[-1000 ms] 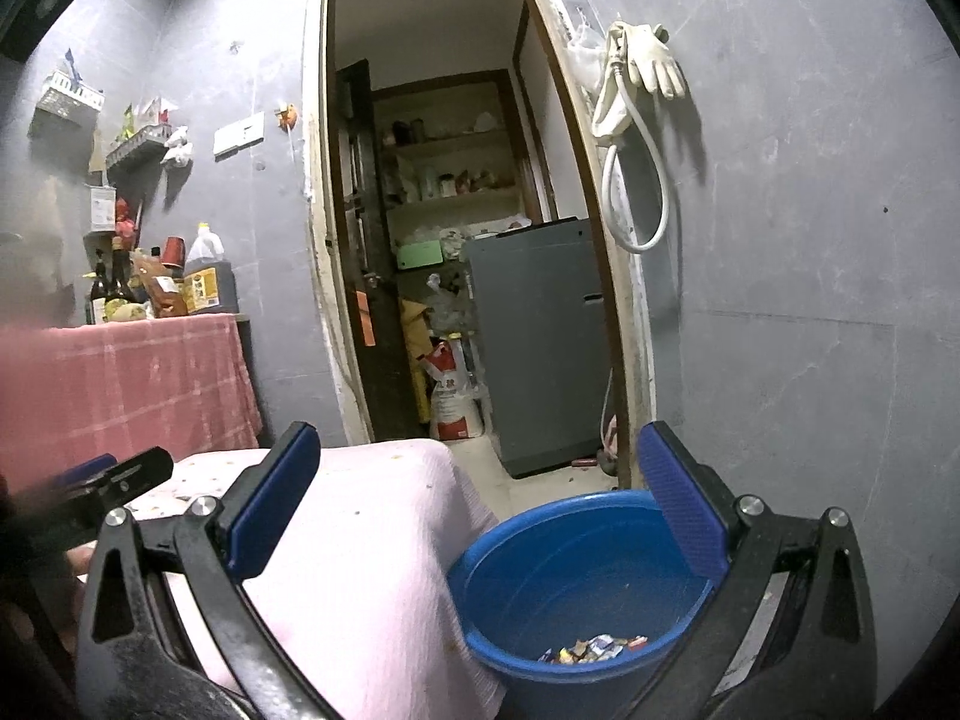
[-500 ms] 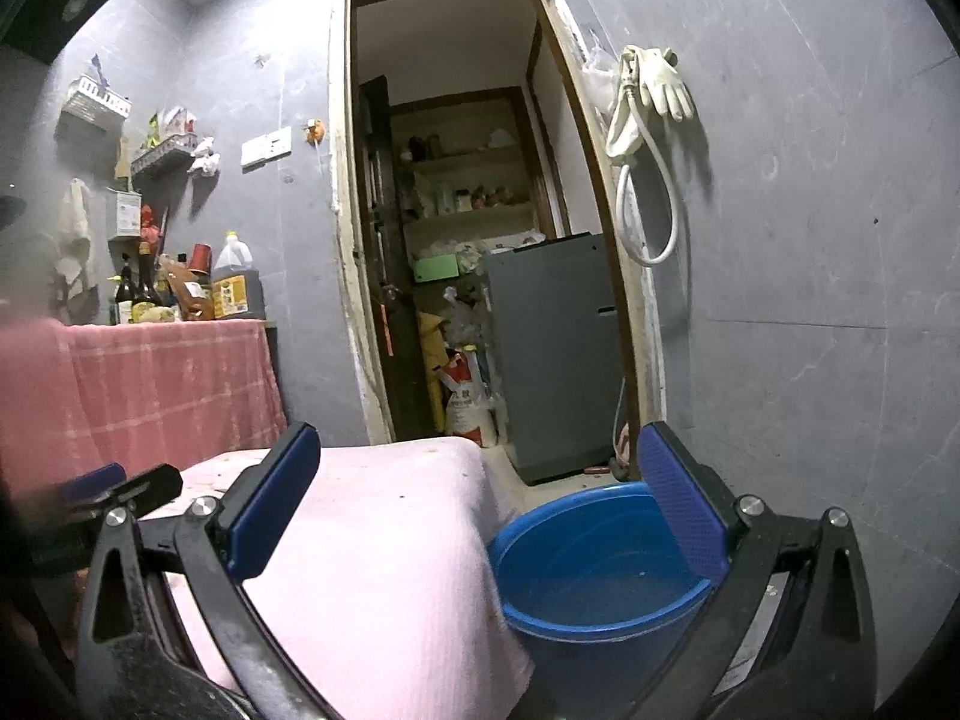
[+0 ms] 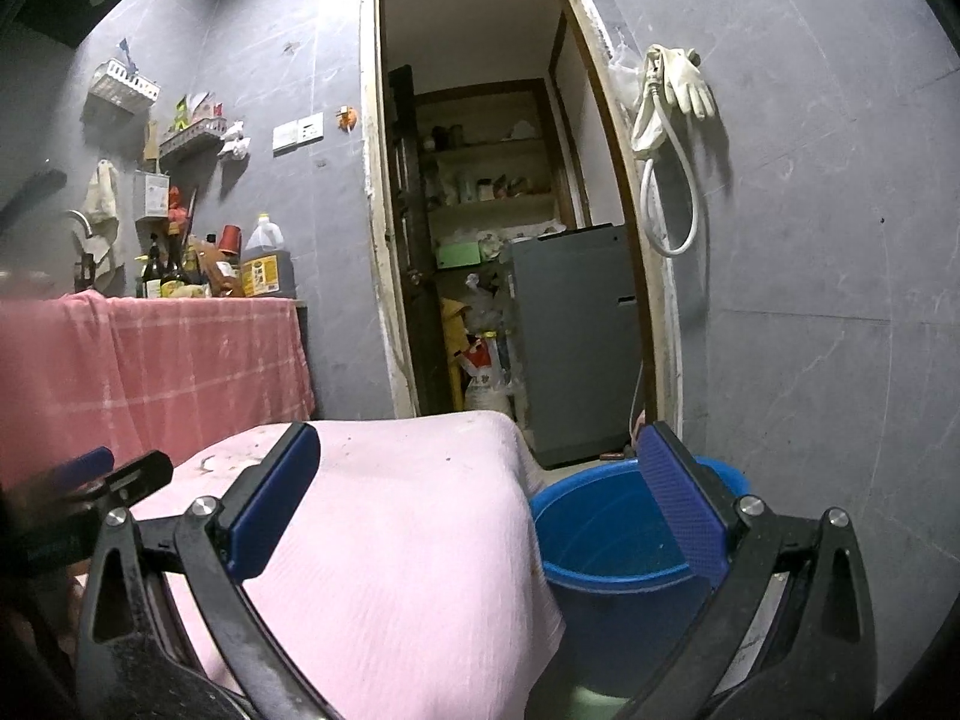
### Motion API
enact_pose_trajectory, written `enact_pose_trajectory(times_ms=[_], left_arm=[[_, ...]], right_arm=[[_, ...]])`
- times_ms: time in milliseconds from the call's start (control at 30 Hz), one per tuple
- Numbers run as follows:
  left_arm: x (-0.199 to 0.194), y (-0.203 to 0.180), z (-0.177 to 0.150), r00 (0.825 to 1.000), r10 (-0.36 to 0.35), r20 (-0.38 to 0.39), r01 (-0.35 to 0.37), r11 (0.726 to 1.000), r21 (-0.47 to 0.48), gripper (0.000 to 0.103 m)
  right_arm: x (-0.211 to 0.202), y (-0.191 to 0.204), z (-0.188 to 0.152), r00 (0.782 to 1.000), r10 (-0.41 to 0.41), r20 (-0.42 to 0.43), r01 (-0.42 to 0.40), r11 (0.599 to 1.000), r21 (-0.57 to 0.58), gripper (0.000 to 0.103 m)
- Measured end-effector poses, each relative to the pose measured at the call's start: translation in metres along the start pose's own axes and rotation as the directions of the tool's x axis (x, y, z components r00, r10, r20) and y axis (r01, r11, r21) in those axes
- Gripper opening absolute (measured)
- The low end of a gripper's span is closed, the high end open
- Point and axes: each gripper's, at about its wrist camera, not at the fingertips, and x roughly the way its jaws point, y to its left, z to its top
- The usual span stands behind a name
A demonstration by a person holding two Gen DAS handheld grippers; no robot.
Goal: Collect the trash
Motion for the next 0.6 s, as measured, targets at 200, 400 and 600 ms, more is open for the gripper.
enact_pose_trajectory(times_ms=[200,400,600], left_arm=[[-0.014,0.006,-0.012,0.999,0.042,0.010,-0.042,0.999,-0.001,0.101],[-0.023,0.011,-0.024,0.998,0.057,-0.004,-0.057,0.998,-0.006,0.101],[-0.027,0.011,-0.030,0.997,0.071,-0.011,-0.071,0.997,-0.023,0.101]], right_arm=[[-0.014,0.010,-0.010,1.000,-0.006,-0.009,0.006,1.000,-0.013,0.103],[-0.019,0.010,-0.020,0.999,-0.012,-0.049,0.012,1.000,-0.003,0.103],[-0.014,0.011,-0.026,0.997,-0.022,-0.079,0.020,1.000,-0.023,0.103]])
